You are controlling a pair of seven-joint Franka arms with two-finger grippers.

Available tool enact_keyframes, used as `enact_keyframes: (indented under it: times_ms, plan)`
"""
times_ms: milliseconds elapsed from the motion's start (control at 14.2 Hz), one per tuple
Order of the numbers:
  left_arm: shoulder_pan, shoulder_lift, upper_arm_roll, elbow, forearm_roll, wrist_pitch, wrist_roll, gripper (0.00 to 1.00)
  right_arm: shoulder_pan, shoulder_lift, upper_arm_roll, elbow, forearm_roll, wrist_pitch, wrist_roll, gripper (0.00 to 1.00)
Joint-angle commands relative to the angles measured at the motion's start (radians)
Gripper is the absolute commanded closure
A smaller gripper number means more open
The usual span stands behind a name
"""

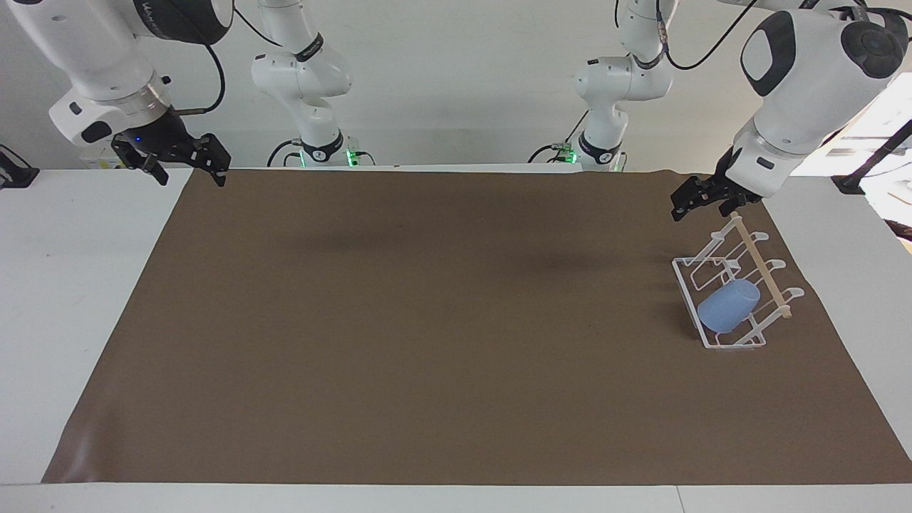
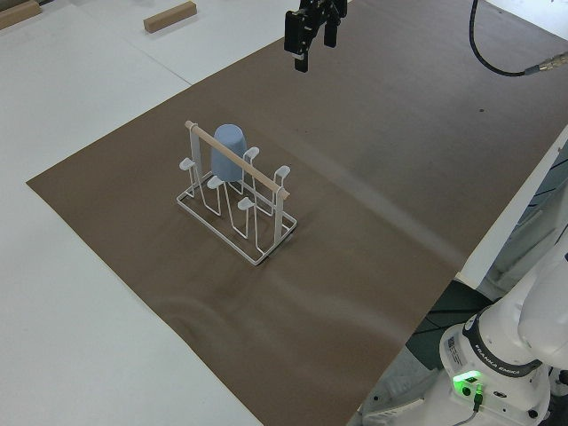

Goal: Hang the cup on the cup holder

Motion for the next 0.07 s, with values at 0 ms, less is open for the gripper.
enact_keyframes:
  times_ms: [0]
  plan:
    - [-0.002,0.000,0.011,0.006,0.000,0.016,0.045,0.00,-0.009,-0.023,0.002,-0.027,0.017,0.011,-0.023,0.01]
